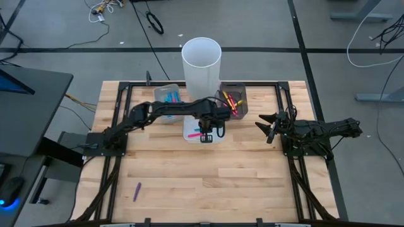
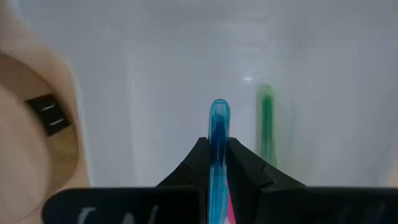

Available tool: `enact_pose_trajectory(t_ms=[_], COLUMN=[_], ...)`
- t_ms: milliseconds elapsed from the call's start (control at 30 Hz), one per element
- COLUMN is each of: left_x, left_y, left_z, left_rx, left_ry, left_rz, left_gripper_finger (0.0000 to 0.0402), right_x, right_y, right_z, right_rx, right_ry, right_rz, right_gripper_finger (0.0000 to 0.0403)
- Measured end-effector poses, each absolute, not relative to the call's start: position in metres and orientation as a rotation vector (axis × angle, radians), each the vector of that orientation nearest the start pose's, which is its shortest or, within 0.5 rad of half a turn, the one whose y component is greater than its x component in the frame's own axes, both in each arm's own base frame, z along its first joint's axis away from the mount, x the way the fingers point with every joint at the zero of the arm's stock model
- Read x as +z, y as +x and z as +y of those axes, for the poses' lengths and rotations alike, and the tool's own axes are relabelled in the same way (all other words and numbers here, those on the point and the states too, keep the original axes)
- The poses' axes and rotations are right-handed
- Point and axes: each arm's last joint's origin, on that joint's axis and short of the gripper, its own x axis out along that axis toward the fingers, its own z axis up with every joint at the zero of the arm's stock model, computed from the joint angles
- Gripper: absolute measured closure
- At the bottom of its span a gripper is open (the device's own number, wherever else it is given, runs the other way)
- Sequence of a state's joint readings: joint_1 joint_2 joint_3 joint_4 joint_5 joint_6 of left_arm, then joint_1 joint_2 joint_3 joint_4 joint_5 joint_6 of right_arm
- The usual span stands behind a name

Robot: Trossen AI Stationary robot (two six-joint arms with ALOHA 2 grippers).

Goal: Pick & Place Markers
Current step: Put the blue pen into the white bin

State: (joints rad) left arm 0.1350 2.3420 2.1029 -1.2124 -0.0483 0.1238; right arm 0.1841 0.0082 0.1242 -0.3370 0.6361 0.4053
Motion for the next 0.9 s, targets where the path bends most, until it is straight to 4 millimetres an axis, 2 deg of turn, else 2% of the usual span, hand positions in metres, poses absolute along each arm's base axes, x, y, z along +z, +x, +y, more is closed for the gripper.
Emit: enact_pose_trajectory(t_ms=[233,500,900], left_x=[0.169,0.168,0.168], left_y=[0.469,0.47,0.47], left_z=[0.06,0.058,0.058], left_rx=[0.043,0.041,0.036], left_ry=[0.043,0.045,0.026], left_rz=[1.516,1.513,1.51], left_gripper_finger=[0.037,0.0368,0.0271], right_x=[0.174,0.174,0.174], right_y=[0.083,0.083,0.083], right_z=[-0.002,-0.002,-0.002], right_rx=[-0.484,-0.484,-0.484], right_ry=[0.308,0.308,0.309], right_rz=[0.11,0.11,0.11], right_gripper_finger=[0.016,0.016,0.016])
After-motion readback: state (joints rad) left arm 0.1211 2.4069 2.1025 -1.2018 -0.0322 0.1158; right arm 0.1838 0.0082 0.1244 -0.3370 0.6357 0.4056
